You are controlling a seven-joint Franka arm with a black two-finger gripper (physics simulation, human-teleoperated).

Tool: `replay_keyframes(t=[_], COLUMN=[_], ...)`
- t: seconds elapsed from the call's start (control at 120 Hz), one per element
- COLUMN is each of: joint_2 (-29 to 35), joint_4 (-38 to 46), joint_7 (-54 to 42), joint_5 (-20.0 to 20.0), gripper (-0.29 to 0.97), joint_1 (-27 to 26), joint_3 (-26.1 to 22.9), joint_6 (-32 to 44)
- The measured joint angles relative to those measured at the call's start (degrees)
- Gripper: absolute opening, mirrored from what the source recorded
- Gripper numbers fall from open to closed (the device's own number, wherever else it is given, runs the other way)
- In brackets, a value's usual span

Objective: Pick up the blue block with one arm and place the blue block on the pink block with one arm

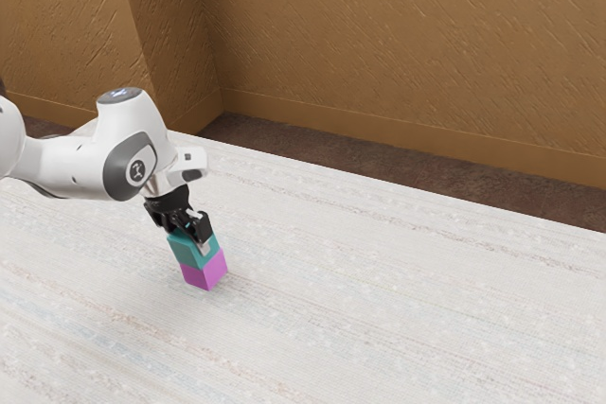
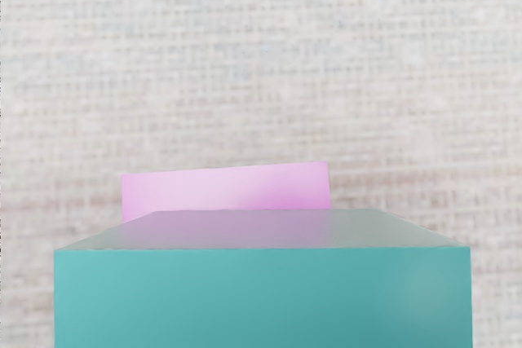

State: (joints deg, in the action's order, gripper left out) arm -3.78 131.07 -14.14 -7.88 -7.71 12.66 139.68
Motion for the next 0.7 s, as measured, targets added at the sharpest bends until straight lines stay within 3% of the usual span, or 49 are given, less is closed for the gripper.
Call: replay_keyframes(t=[0.7], joint_2=[-1.0], joint_4=[-0.6], joint_7=[2.0], joint_5=[0.0], gripper=[0.39], joint_1=[0.1], joint_3=[0.0], joint_6=[0.3])
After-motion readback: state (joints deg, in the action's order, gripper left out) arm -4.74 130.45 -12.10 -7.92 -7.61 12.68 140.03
